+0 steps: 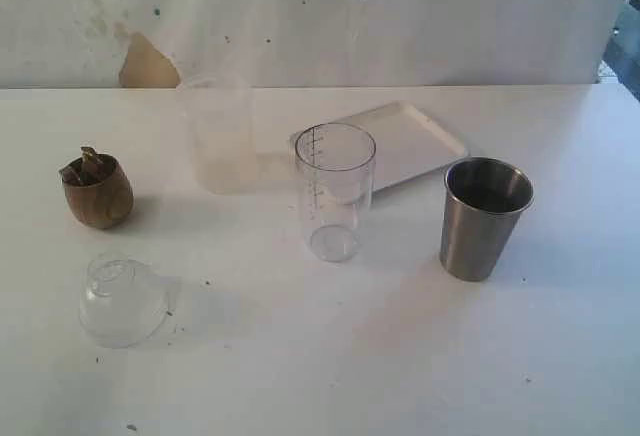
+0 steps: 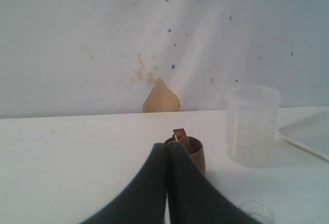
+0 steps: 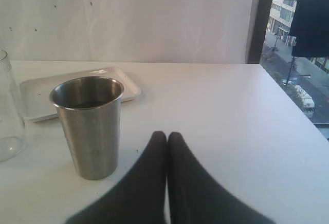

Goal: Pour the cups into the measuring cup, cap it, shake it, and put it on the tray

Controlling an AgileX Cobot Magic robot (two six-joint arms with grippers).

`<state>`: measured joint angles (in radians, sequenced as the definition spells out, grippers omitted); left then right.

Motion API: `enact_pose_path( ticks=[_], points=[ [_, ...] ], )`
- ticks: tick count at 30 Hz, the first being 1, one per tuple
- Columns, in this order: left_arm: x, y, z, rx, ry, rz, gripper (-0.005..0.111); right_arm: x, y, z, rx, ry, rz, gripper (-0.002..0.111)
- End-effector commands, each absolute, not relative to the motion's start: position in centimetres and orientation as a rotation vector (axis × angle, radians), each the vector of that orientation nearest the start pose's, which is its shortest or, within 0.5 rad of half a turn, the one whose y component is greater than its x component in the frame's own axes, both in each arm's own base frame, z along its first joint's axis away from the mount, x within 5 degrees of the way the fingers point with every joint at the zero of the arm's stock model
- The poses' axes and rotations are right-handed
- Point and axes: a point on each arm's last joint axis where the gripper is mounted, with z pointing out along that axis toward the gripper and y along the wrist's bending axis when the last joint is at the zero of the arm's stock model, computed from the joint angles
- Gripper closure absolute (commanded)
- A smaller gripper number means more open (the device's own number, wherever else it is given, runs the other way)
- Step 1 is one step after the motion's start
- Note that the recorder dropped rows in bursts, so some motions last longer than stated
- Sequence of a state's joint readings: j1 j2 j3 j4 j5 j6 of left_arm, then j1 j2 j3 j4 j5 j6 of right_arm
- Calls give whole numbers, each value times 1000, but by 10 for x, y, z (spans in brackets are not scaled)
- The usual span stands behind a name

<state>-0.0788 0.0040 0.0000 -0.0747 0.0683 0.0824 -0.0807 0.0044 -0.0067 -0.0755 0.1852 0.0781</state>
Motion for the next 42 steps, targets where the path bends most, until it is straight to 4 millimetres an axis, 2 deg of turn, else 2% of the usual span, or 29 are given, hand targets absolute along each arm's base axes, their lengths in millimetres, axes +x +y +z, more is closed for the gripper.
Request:
enact_pose_path(
  ticks=[1,9,17,26,29,35,42],
  points=[
    [56,-5,208,60,1537,-77,106,56,-6,197,84,1660,-66,108],
    [56,-5,209,60,1534,-77,106,56,-6,197,84,1660,-66,108],
    [54,-3,226,-26,1338,-148,106,56,-6,197,84,1660,-66,108],
    [37,-3,285,25,1276,-111,107,56,-6,197,84,1660,-66,108],
    [37,-3,300,32,1269,-103,107,56,-6,197,84,1660,-66,108],
    [58,-5,324,31,1325,-101,107,56,-6,197,84,1660,-66,108],
    [97,-7,332,13,1338,-94,107,56,-6,197,84,1660,-66,108]
  ],
)
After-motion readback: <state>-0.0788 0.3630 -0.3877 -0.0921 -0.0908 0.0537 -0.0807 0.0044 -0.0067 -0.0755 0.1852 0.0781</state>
